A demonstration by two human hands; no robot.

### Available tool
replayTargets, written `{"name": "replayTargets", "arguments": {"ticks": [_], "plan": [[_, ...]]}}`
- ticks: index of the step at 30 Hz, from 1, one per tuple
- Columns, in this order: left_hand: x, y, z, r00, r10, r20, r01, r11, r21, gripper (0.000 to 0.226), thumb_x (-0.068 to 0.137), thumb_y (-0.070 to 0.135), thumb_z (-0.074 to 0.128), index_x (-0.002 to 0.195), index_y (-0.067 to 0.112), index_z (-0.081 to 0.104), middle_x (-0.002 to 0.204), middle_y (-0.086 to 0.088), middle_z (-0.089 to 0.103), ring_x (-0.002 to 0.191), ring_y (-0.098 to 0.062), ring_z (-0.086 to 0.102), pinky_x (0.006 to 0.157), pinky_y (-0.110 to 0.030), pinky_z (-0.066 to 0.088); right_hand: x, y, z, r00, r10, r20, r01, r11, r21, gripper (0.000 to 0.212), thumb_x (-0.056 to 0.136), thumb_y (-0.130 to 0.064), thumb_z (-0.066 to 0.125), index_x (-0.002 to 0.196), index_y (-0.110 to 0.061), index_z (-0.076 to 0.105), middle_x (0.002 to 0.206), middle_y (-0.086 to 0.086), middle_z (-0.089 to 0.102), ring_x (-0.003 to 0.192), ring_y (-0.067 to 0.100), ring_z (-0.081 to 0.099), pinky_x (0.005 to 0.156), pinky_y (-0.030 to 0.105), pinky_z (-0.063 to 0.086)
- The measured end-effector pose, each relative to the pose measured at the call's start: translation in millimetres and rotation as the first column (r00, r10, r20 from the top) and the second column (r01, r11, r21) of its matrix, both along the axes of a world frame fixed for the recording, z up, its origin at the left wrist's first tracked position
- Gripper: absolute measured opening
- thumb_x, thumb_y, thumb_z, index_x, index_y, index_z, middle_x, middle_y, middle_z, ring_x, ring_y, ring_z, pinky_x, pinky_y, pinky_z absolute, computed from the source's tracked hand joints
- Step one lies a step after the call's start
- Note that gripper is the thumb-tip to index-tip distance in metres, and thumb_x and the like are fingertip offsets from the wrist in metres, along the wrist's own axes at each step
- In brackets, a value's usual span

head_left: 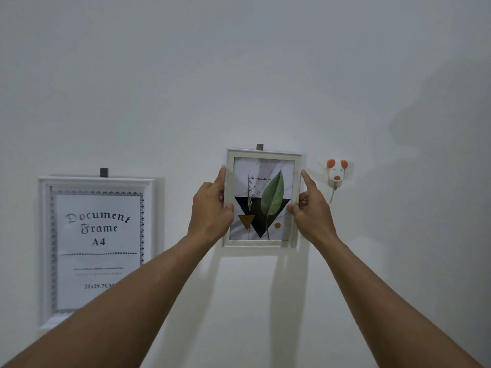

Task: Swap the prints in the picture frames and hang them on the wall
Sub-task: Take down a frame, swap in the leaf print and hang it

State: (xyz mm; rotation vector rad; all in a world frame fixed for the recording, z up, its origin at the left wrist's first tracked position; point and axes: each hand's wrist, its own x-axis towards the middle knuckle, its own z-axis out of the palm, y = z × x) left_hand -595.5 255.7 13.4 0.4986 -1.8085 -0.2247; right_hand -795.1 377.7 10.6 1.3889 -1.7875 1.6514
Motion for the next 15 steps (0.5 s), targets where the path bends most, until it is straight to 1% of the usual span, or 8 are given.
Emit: {"name": "replayTargets", "arguments": {"ticks": [2,4,7,10,12,14,15], "plan": [[-0.5,-1.4,-0.1,1.000,0.006,0.003,-0.006,1.000,0.004,0.087,0.081,0.009,0.064,0.152,0.038,0.023,0.093,0.002,0.055,0.083,-0.005,0.052,0.067,-0.004,0.035,-0.1,-1.3,0.5,1.000,0.001,0.000,-0.001,1.000,-0.002,0.086,0.090,-0.009,0.063,0.154,-0.042,0.016,0.098,0.005,0.056,0.083,0.011,0.061,0.079,0.029,0.054],[-0.4,-1.1,-0.1,1.000,-0.005,-0.007,0.005,1.000,0.025,0.087,0.080,0.010,0.065,0.152,0.036,0.024,0.094,0.002,0.055,0.084,-0.004,0.052,0.067,-0.003,0.035,0.4,-1.9,1.8,1.000,0.004,0.003,-0.004,1.000,-0.009,0.086,0.089,-0.012,0.064,0.153,-0.042,0.016,0.098,0.003,0.057,0.087,0.013,0.061,0.085,0.036,0.054],[0.2,0.4,0.6,1.000,-0.014,-0.019,0.015,0.999,0.038,0.088,0.079,0.009,0.066,0.152,0.035,0.025,0.093,0.001,0.054,0.085,-0.008,0.054,0.067,-0.005,0.037,2.8,-0.2,4.6,1.000,-0.010,0.003,0.010,1.000,-0.010,0.084,0.089,-0.013,0.065,0.154,-0.038,0.018,0.099,0.000,0.052,0.087,0.011,0.058,0.085,0.033,0.052],[0.9,1.4,1.9,1.000,-0.012,-0.019,0.012,1.000,0.022,0.088,0.078,0.011,0.066,0.151,0.039,0.026,0.090,0.001,0.054,0.084,-0.010,0.054,0.067,-0.007,0.038,4.3,-0.2,5.6,1.000,-0.001,0.001,0.001,1.000,-0.014,0.083,0.089,-0.011,0.063,0.155,-0.036,0.018,0.094,-0.001,0.051,0.082,0.012,0.055,0.083,0.033,0.052],[0.9,2.8,2.2,1.000,-0.013,-0.025,0.013,1.000,0.004,0.084,0.080,0.015,0.066,0.151,0.040,0.027,0.090,0.000,0.055,0.084,-0.011,0.055,0.071,-0.013,0.042,4.3,-1.1,5.5,1.000,0.007,0.003,-0.007,1.000,-0.014,0.083,0.089,-0.011,0.062,0.154,-0.037,0.017,0.091,-0.001,0.051,0.082,0.013,0.055,0.083,0.036,0.052],[0.9,4.0,2.6,0.999,-0.003,-0.033,0.003,1.000,-0.012,0.078,0.085,0.015,0.063,0.150,0.039,0.028,0.090,-0.001,0.057,0.085,-0.014,0.055,0.074,-0.017,0.041,4.4,-1.7,5.7,1.000,0.012,0.003,-0.012,1.000,-0.016,0.082,0.090,-0.012,0.062,0.154,-0.039,0.018,0.098,0.000,0.056,0.087,0.013,0.058,0.086,0.038,0.053],[0.9,4.1,2.8,0.999,0.004,-0.036,-0.004,1.000,-0.014,0.076,0.086,0.013,0.062,0.150,0.037,0.029,0.089,-0.001,0.057,0.085,-0.014,0.054,0.073,-0.016,0.039,4.6,-1.7,5.7,1.000,0.014,0.001,-0.014,1.000,-0.021,0.081,0.091,-0.012,0.062,0.154,-0.040,0.018,0.102,0.000,0.057,0.090,0.013,0.060,0.088,0.038,0.054]]}}
